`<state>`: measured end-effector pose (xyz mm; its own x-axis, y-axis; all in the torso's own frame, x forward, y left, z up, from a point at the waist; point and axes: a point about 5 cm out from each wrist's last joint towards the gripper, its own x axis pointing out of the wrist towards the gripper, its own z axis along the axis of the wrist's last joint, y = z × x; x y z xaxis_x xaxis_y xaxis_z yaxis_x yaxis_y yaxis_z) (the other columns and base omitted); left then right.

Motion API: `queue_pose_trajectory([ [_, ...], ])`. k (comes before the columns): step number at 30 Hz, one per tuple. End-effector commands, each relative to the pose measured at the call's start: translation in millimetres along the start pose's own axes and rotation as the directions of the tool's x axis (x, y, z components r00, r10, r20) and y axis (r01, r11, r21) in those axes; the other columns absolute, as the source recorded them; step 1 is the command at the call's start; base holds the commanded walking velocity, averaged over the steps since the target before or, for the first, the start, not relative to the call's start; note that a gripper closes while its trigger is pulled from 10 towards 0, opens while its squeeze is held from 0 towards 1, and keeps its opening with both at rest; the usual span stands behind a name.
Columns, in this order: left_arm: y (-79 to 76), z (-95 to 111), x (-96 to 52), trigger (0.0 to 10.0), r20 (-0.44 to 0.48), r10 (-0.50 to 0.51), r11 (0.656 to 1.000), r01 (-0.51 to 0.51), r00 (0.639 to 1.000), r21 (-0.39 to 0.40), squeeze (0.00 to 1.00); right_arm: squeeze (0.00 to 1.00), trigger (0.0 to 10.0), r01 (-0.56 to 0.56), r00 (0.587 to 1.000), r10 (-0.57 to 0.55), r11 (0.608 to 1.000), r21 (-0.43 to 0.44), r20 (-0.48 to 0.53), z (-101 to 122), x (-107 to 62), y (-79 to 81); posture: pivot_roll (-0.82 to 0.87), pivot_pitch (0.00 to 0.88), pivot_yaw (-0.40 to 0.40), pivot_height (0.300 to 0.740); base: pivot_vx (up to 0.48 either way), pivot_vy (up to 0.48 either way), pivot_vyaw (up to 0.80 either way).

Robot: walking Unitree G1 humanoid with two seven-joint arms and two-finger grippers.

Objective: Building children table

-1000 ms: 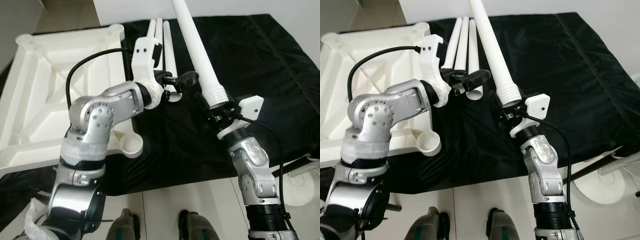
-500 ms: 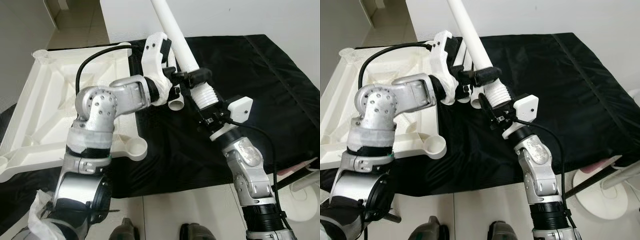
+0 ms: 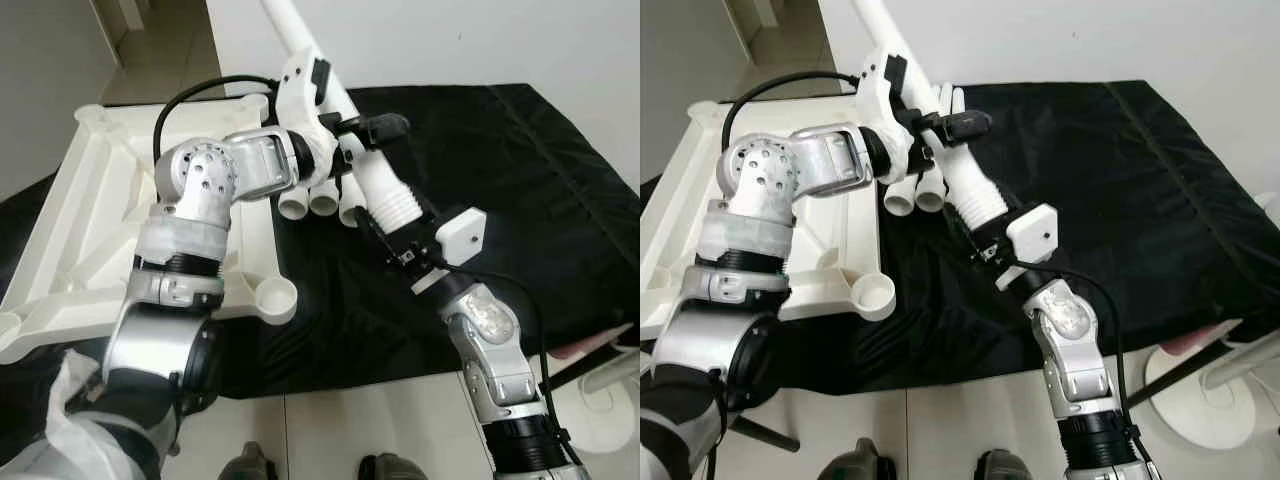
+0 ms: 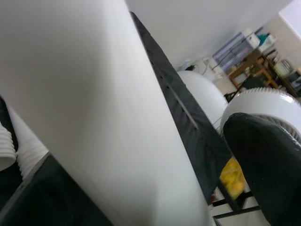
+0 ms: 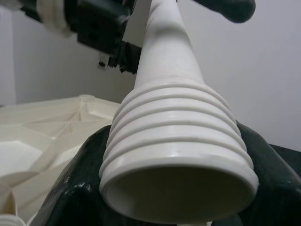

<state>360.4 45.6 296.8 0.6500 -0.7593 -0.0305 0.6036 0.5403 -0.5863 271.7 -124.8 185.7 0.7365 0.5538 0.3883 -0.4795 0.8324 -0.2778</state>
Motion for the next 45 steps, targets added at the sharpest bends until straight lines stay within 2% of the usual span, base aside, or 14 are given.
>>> queue_pose_trajectory([
  [1,-2.6,13.4,-1.6,10.0,0.045,-0.039,0.999,0.039,0.998,0.005,0.0,0.0,10.0,-0.018,0.999,0.017,1.0,-0.007,-0.03,-7.6,-3.6,5.5,-0.04,0.0,0.067,0.74,0.0,0.0,0.0],
  [2,7.8,22.5,-2.4,10.0,0.056,0.011,0.998,-0.008,0.998,-0.062,0.0,0.0,10.0,-0.022,0.999,0.021,1.0,-0.015,-0.049,-11.9,-9.1,6.1,-0.03,0.0,0.071,0.74,0.0,0.0,0.0],
  [4,15.5,29.0,-3.9,10.0,0.048,0.044,0.993,-0.038,0.998,-0.109,0.0,0.0,10.0,-0.027,0.998,0.026,0.999,-0.019,-0.063,-14.9,-13.4,6.2,-0.04,0.0,0.076,0.74,0.0,0.0,0.0],
  [8,22.5,39.3,-6.1,10.0,0.048,0.064,0.986,-0.056,0.997,-0.159,0.0,0.0,10.0,-0.038,0.996,0.036,0.999,-0.023,-0.076,-17.5,-17.9,7.0,-0.03,0.0,0.082,0.74,0.0,0.0,0.0],
  [13,25.5,45.2,-3.8,10.0,0.037,0.085,0.977,-0.076,0.996,-0.2,0.0,0.0,10.0,-0.06,0.995,0.057,0.998,-0.03,-0.079,-19.7,-18.9,10.6,-0.02,0.0,0.084,0.74,0.0,0.0,0.0],
  [15,30.7,48.5,-2.6,10.0,0.046,0.142,0.97,-0.13,0.989,-0.205,0.0,0.0,10.0,-0.077,0.994,0.074,0.996,-0.038,-0.08,-21.4,-18.7,12.3,-0.02,0.0,0.087,0.74,0.0,0.0,0.0],
  [20,29.0,51.7,-0.8,10.0,0.056,0.137,0.972,-0.123,0.989,-0.198,0.0,0.0,10.0,-0.078,0.995,0.075,0.996,-0.042,-0.069,-21.4,-16.2,11.8,-0.02,0.0,0.091,0.74,0.0,0.0,0.0],
  [21,28.4,52.4,-0.2,3.6,0.057,0.132,0.972,-0.118,0.99,-0.205,0.0,0.0,10.0,-0.075,0.995,0.073,0.996,-0.04,-0.064,-21.0,-15.5,11.5,-0.02,0.0,0.091,0.74,0.0,0.0,0.0],
  [22,28.4,52.4,-0.2,3.6,0.057,0.132,0.972,-0.118,0.99,-0.205,0.0,0.0,10.0,-0.075,0.995,0.073,0.996,-0.04,-0.064,-21.0,-15.5,11.5,-0.02,0.0,0.091,0.74,0.0,0.0,0.0],
  [23,28.7,54.0,-0.3,0.0,0.066,0.137,0.972,-0.122,0.988,-0.201,0.0,0.0,10.0,-0.072,0.996,0.07,0.997,-0.039,-0.06,-20.7,-14.9,11.1,-0.02,0.0,0.091,0.74,0.0,0.0,0.0],
  [38,29.8,67.7,-3.6,0.0,0.129,0.132,0.967,-0.099,0.983,-0.237,0.0,0.0,10.0,-0.034,0.998,0.034,0.999,-0.008,-0.052,-20.7,-15.2,7.7,-0.03,0.0,0.093,0.74,0.0,0.0,0.0],
  [39,30.0,67.9,-3.3,4.9,0.129,0.133,0.968,-0.101,0.983,-0.229,0.0,1.0,10.0,-0.023,0.998,0.025,0.999,0.031,-0.051,-21.6,-16.1,7.1,-0.03,0.0,0.094,0.74,0.0,0.0,0.0],
  [40,31.1,67.6,-3.0,10.0,0.129,0.143,0.965,-0.109,0.981,-0.236,0.0,1.0,10.0,-0.005,0.999,0.008,0.998,0.064,-0.05,-22.4,-16.9,6.4,-0.03,0.0,0.094,0.74,0.0,0.0,0.0],
  [45,33.1,72.4,-5.3,10.0,0.163,0.155,0.964,-0.113,0.974,-0.24,0.0,1.0,10.0,0.046,0.998,-0.04,0.99,0.137,-0.049,-23.2,-17.3,3.9,-0.03,0.0,0.094,0.74,0.0,0.0,0.0],
])
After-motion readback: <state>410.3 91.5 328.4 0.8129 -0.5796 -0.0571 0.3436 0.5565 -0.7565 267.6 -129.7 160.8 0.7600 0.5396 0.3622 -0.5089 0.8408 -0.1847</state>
